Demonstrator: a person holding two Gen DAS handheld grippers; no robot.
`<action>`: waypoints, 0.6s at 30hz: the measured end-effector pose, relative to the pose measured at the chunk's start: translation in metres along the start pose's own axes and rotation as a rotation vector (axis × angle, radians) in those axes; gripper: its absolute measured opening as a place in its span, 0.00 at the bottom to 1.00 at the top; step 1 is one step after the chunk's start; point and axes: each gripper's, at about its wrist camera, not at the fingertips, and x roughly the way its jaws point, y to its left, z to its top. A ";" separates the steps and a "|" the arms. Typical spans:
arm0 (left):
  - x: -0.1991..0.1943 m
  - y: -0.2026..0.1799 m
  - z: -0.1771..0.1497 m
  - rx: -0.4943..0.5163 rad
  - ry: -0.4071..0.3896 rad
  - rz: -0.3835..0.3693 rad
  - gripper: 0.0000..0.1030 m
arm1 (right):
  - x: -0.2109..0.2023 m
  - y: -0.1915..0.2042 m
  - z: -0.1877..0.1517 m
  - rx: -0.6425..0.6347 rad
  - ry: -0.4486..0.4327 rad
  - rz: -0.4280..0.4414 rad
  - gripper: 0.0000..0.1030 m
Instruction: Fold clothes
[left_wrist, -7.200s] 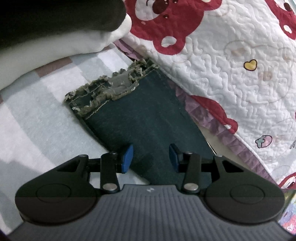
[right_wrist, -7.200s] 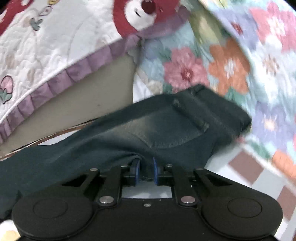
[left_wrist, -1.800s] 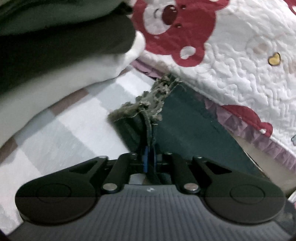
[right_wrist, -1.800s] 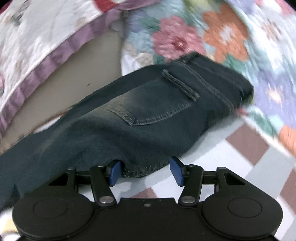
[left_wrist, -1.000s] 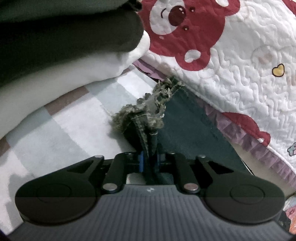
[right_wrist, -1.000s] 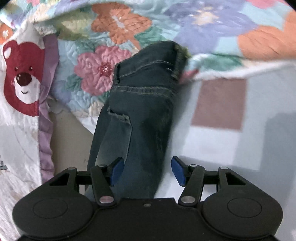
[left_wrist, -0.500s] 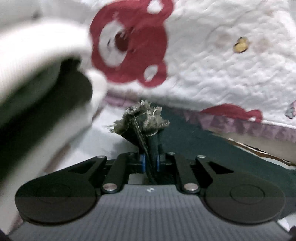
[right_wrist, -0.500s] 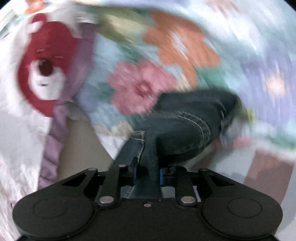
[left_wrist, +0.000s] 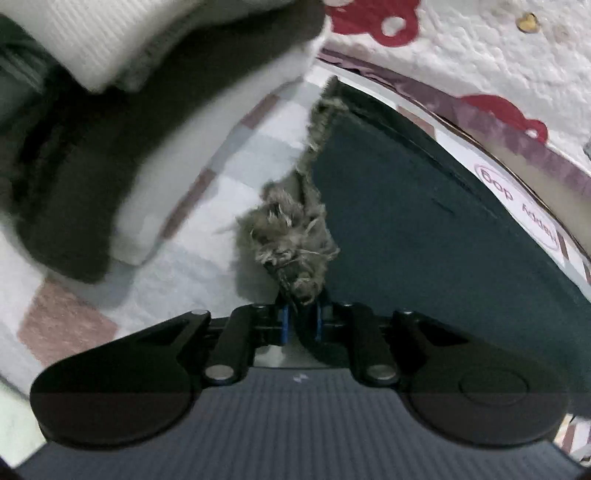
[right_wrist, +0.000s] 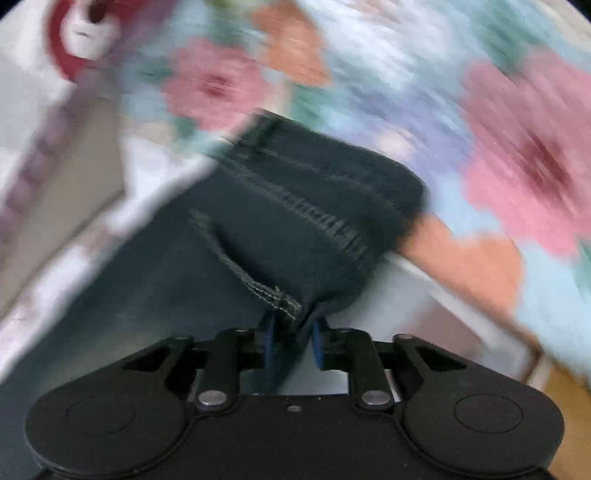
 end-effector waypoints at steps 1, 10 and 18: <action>-0.006 -0.001 0.002 -0.004 -0.017 0.015 0.21 | -0.004 0.003 0.000 -0.021 -0.014 -0.009 0.30; -0.042 -0.014 0.005 0.018 -0.092 0.067 0.35 | -0.052 0.050 0.020 -0.276 -0.253 -0.049 0.33; -0.062 -0.066 -0.009 0.142 -0.182 -0.032 0.47 | -0.022 0.169 -0.004 -0.451 -0.089 0.292 0.45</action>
